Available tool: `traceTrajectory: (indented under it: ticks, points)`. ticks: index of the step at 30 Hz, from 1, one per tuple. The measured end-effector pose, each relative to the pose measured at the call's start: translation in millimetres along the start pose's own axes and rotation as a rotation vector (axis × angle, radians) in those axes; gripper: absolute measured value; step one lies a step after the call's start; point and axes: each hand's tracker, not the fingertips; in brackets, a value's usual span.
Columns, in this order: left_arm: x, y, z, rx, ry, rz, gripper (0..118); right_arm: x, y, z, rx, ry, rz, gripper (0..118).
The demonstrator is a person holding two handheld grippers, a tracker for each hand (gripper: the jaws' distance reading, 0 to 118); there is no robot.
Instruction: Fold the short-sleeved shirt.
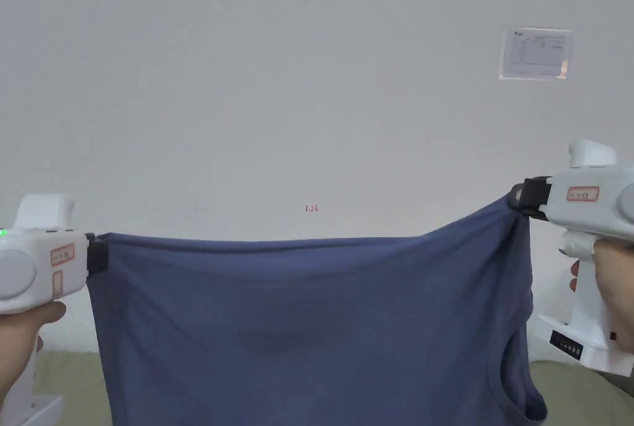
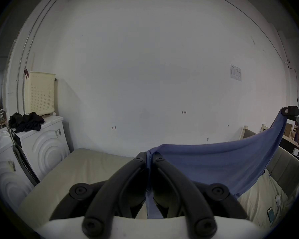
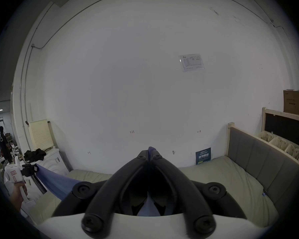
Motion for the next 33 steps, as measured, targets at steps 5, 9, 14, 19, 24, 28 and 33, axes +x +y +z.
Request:
traceTrajectory:
  ticks: [5,9,14,19,24,28,33]
  points:
    - [0,-31,39,0.003,-0.028,0.007,4,5,-29,49,-0.018,0.031,-0.062,1]
    - [2,-73,85,-0.052,-0.049,0.027,4,10,-69,114,-0.053,0.001,-0.073,1]
    - [6,-154,157,-0.18,-0.062,-0.007,4,17,-155,207,-0.169,-0.016,-0.073,1]
    - [-6,-260,237,-0.293,-0.049,0.048,4,36,-269,295,-0.265,-0.039,-0.053,1]
    - [-16,-369,282,-0.458,0.0,-0.065,4,51,-383,357,-0.441,-0.093,-0.03,1]
    - [-10,-432,300,-0.553,0.004,-0.089,4,57,-451,379,-0.539,-0.14,-0.046,1]
    - [-5,-456,307,-0.593,0.031,-0.105,4,61,-482,383,-0.587,-0.199,-0.047,2]
